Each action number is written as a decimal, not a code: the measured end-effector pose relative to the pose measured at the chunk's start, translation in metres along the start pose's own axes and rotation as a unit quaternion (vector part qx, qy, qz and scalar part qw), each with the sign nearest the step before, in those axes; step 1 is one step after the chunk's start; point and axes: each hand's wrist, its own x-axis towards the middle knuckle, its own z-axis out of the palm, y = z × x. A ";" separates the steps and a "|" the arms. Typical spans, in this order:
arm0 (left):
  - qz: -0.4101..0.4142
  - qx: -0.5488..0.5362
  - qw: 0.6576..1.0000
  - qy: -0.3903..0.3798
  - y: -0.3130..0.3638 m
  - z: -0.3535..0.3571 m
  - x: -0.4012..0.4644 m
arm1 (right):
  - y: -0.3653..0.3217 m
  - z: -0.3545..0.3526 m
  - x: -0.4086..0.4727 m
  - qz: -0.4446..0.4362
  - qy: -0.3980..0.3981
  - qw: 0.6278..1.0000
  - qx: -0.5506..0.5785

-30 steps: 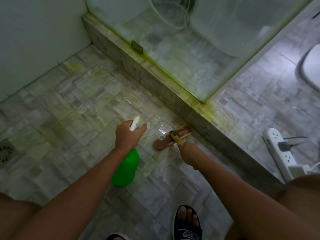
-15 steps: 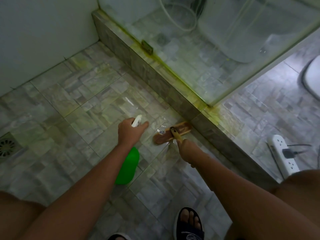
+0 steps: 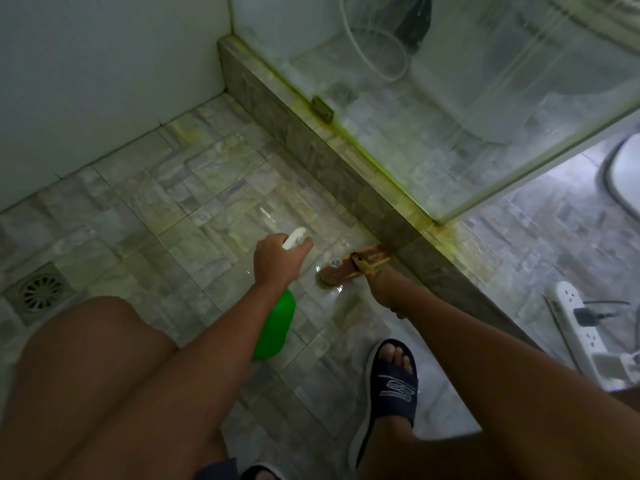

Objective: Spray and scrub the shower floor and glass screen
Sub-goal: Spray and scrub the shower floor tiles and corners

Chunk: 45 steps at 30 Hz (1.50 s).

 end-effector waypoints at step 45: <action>-0.090 -0.010 0.983 0.160 -0.067 -0.076 -0.004 | -0.049 -0.008 0.051 -0.149 -0.019 0.967 -0.205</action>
